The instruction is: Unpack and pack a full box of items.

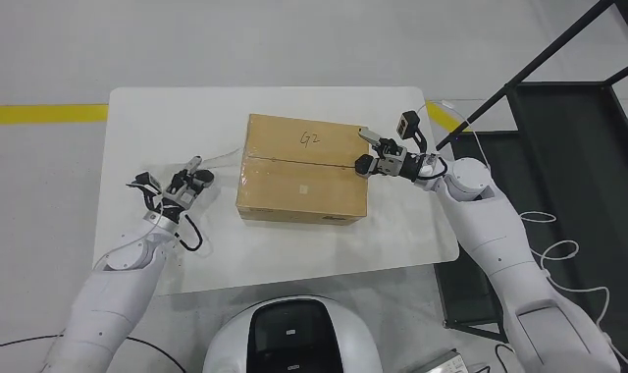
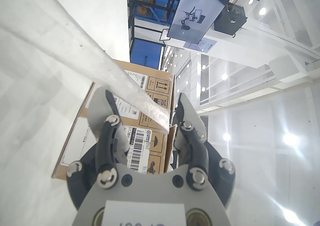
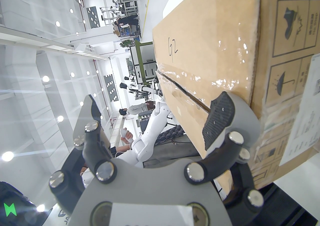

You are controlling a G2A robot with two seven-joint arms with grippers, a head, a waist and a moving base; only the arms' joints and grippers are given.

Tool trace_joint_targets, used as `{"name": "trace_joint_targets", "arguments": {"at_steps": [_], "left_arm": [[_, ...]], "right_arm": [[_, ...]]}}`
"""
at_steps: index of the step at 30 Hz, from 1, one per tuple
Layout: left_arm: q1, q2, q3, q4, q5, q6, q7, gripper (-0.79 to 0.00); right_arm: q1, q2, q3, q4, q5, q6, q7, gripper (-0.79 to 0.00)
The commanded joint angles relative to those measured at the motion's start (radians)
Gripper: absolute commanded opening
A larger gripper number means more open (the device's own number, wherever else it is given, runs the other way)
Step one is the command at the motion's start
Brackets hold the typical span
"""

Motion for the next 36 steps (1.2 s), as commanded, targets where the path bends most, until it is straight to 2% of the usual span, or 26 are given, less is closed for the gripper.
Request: {"name": "trace_joint_targets", "arguments": {"at_steps": [1, 6, 12, 16, 20, 36], "left_arm": [[-0.001, -0.002, -0.004, -0.001, 0.004, -0.014, -0.004, -0.785], [0.010, -0.001, -0.032, -0.048, 0.031, -0.062, -0.004, -0.785], [0.036, 0.007, -0.078, -0.177, 0.112, -0.095, 0.013, -0.785], [0.048, 0.010, -0.089, -0.274, 0.203, -0.075, 0.030, -0.785], [0.032, 0.008, -0.076, -0.329, 0.290, -0.021, 0.036, -0.785], [-0.116, -0.041, 0.071, -0.279, 0.457, 0.042, 0.013, -0.785]], "right_arm": [[0.000, 0.000, 0.000, 0.000, 0.000, 0.000, 0.000, 0.000], [0.000, 0.000, 0.000, 0.000, 0.000, 0.000, 0.000, 0.000], [0.000, 0.000, 0.000, 0.000, 0.000, 0.000, 0.000, 0.000], [0.000, 0.000, 0.000, 0.000, 0.000, 0.000, 0.000, 0.000], [0.000, 0.000, 0.000, 0.000, 0.000, 0.000, 0.000, 0.000], [0.000, 0.000, 0.000, 0.000, 0.000, 0.000, 0.000, 0.000]]}}
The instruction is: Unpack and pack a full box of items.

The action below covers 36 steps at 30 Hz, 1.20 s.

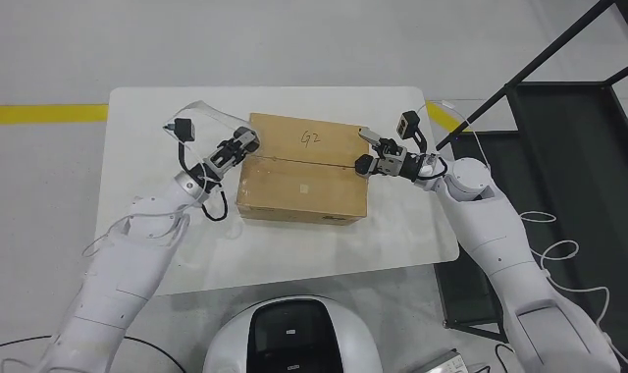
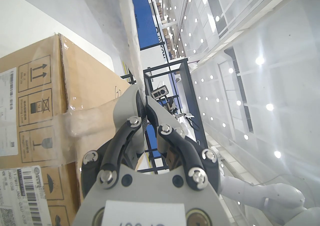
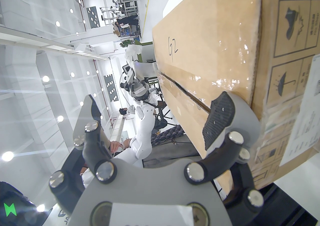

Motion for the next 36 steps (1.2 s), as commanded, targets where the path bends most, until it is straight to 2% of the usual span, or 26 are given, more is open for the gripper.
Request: {"name": "trace_joint_targets", "arguments": {"at_steps": [1, 8, 23, 24, 26, 27, 28, 36], "left_arm": [[-0.011, -0.005, 0.013, 0.010, 0.015, 0.014, -0.008, -0.785], [-0.043, -0.018, 0.048, 0.034, 0.092, 0.049, -0.013, -0.785], [-0.058, -0.036, 0.097, 0.029, 0.267, 0.116, -0.003, -0.785], [-0.058, -0.037, 0.098, 0.029, 0.274, 0.116, -0.002, -0.751], [-0.059, -0.039, 0.101, 0.029, 0.289, 0.115, 0.002, -0.449], [-0.059, -0.040, 0.103, 0.027, 0.297, 0.110, 0.001, -0.129], [-0.058, -0.041, 0.105, 0.026, 0.304, 0.108, 0.002, 0.000], [-0.036, -0.042, 0.091, -0.019, 0.349, 0.082, 0.022, 0.000]], "right_arm": [[0.000, 0.000, 0.000, 0.000, 0.000, 0.000, 0.000, 0.000], [0.000, 0.000, 0.000, 0.000, 0.000, 0.000, 0.000, 0.000], [0.000, 0.000, 0.000, 0.000, 0.000, 0.000, 0.000, 0.000], [0.000, 0.000, 0.000, 0.000, 0.000, 0.000, 0.000, 0.000], [0.000, 0.000, 0.000, 0.000, 0.000, 0.000, 0.000, 0.000], [0.000, 0.000, 0.000, 0.000, 0.000, 0.000, 0.000, 0.000], [0.000, 0.000, 0.000, 0.000, 0.000, 0.000, 0.000, 0.000], [-0.011, 0.000, 0.010, -0.022, 0.023, 0.003, -0.017, 0.000]]}}
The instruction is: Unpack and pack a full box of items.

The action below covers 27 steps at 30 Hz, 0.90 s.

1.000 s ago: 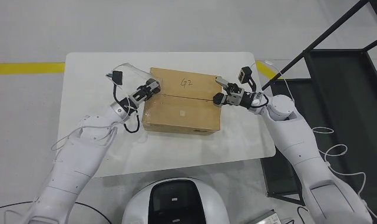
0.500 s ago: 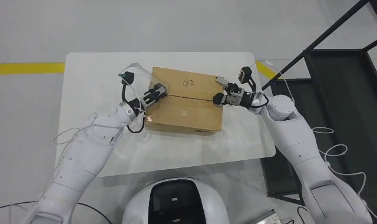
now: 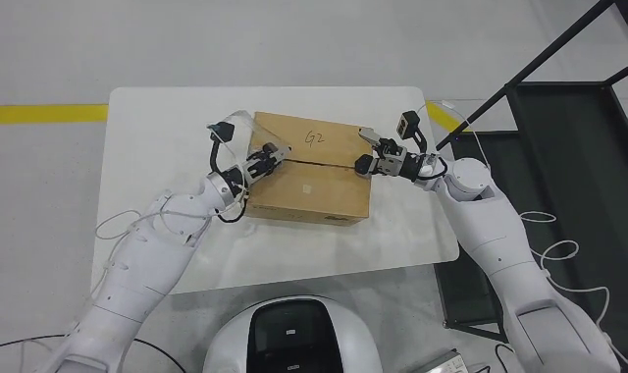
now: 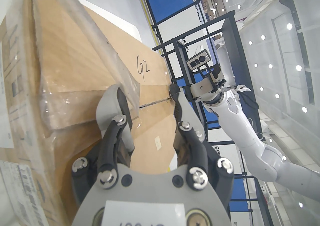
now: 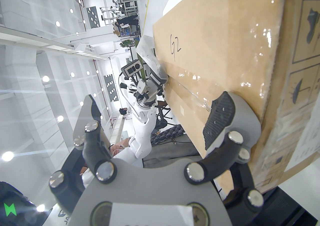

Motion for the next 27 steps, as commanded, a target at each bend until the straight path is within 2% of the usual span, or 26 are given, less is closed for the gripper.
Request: {"name": "trace_joint_targets", "arguments": {"at_steps": [1, 10, 15, 27], "left_arm": [[0.007, 0.001, -0.005, -0.014, 0.018, -0.007, 0.008, 0.000], [0.017, -0.005, 0.006, -0.060, 0.079, -0.026, 0.008, 0.000], [-0.017, -0.021, 0.045, -0.040, 0.103, -0.037, 0.004, 0.000], [-0.095, -0.062, 0.147, 0.028, 0.139, -0.146, -0.058, 0.000]], "right_arm": [[-0.009, 0.002, 0.015, -0.018, 0.020, 0.004, -0.007, 0.000], [-0.057, 0.025, 0.146, -0.062, 0.056, -0.004, -0.039, 0.000], [-0.093, 0.034, 0.193, -0.079, 0.061, 0.000, -0.062, 0.000], [-0.148, 0.038, 0.232, -0.113, 0.073, 0.004, -0.086, 0.000]]}}
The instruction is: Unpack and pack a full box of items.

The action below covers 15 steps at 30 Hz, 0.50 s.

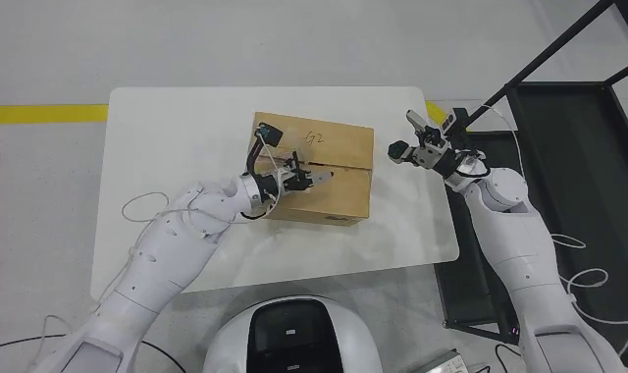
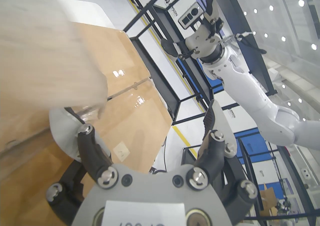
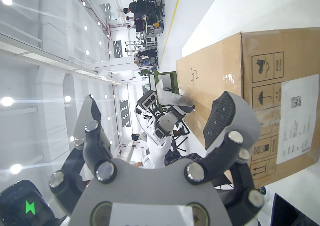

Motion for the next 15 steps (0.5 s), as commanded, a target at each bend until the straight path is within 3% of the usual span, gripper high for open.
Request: {"name": "trace_joint_targets", "arguments": {"at_steps": [1, 8, 15], "left_arm": [[-0.003, -0.004, 0.004, 0.008, -0.003, -0.009, 0.007, 0.000], [-0.003, -0.008, -0.011, 0.000, -0.004, -0.045, 0.020, 0.000], [0.053, 0.009, -0.076, -0.058, -0.088, -0.121, -0.008, 0.000]], "right_arm": [[-0.001, 0.001, 0.008, -0.002, 0.003, -0.001, -0.005, 0.000], [-0.009, 0.005, 0.048, -0.004, 0.015, -0.011, -0.024, 0.000], [-0.015, 0.004, 0.056, -0.032, 0.028, -0.001, -0.027, 0.000]]}}
